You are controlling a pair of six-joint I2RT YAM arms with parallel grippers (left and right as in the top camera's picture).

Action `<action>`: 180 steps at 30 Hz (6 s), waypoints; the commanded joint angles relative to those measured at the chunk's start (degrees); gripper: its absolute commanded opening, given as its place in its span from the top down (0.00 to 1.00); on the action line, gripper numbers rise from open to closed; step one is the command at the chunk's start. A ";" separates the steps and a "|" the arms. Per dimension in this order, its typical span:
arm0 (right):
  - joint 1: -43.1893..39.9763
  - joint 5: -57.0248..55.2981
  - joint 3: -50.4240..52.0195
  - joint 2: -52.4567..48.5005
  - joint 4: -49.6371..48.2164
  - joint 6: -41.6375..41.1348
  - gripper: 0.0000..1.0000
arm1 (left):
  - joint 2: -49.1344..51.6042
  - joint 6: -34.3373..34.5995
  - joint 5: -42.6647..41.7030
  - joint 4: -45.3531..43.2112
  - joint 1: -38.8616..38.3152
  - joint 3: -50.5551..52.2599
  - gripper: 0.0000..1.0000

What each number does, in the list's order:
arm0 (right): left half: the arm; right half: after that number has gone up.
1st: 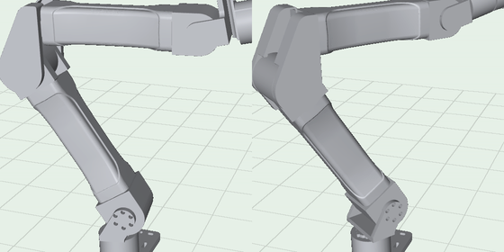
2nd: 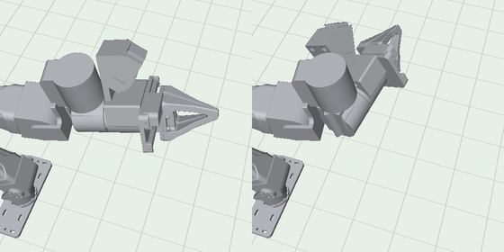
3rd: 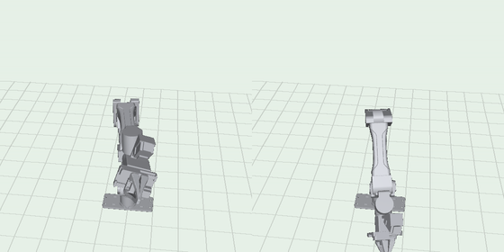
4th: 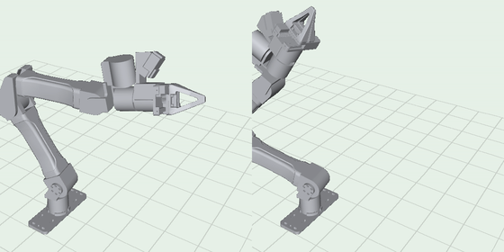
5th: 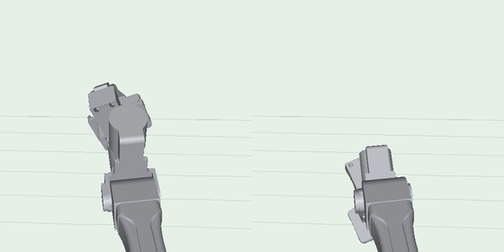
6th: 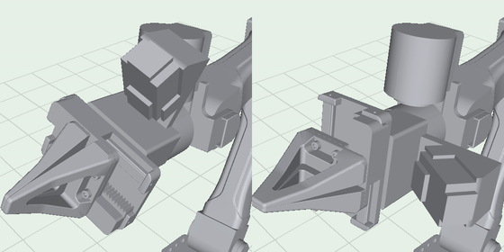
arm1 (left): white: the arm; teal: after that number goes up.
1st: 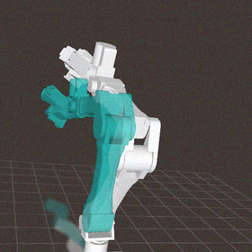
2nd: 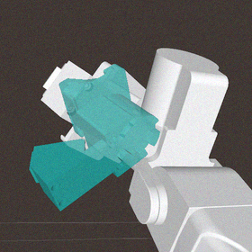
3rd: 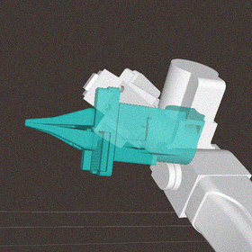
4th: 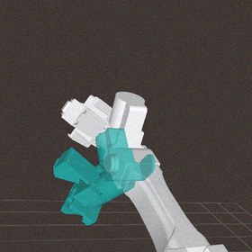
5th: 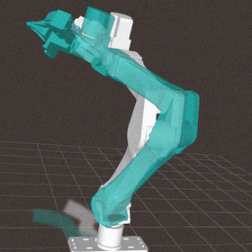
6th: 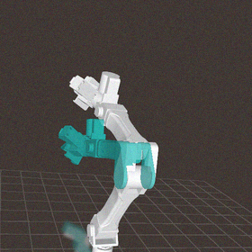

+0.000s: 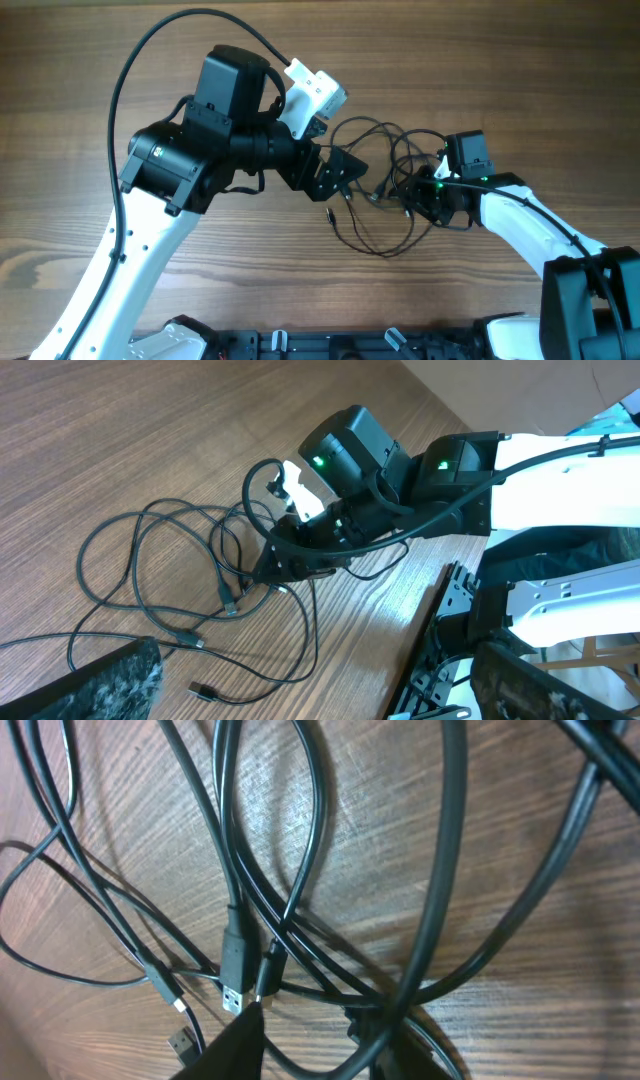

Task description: Untangle cables

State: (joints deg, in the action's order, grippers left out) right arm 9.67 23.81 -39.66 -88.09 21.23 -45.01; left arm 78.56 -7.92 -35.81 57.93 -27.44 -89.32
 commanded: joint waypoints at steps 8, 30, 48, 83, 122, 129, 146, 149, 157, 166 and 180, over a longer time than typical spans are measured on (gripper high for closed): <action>0.13 -1.51 0.37 -0.96 -4.72 -0.24 0.74 | 0.22 -1.09 0.59 0.04 -0.15 -0.70 0.00; 0.13 -3.54 0.42 -0.96 -13.29 -3.02 0.76 | 0.22 -1.09 0.57 0.02 -0.15 -0.70 0.00; 1.51 -4.26 0.44 -5.68 -17.31 -3.17 0.77 | 0.22 -1.07 0.57 0.24 -0.15 -0.70 0.00; 2.32 -7.76 -25.77 46.93 -11.89 4.55 0.95 | 0.22 -0.63 0.52 0.42 -0.15 -0.70 0.00; 2.25 -9.20 -34.49 43.80 -24.26 2.95 0.95 | 0.76 2.62 4.13 -0.46 -6.21 -0.70 0.00; 2.27 -13.90 -47.87 35.19 -25.55 2.36 0.95 | 1.05 4.22 6.86 -0.46 -6.21 -0.70 0.00; 2.25 -39.71 -58.38 26.16 -16.52 18.69 0.95 | 1.05 11.41 16.41 1.31 -6.21 -0.70 0.00; 2.25 -47.84 -58.38 25.75 -12.70 27.74 0.95 | 1.07 11.41 16.41 1.84 -6.21 -0.70 0.00; 0.44 -66.12 -58.38 22.36 -7.48 46.82 0.96 | 1.05 11.41 16.41 1.97 -6.21 -0.70 0.00; -19.96 -65.57 -58.38 17.51 6.38 40.74 0.96 | 1.05 11.41 16.41 1.97 -6.21 -0.70 0.00; -59.76 -20.87 -58.31 12.41 20.06 23.12 0.96 | 1.05 11.41 16.41 1.97 -6.21 -0.70 0.00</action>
State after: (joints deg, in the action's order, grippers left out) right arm -45.82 -6.98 -96.97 -74.52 40.93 -19.40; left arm 79.20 2.92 -19.53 60.01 -33.61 -89.32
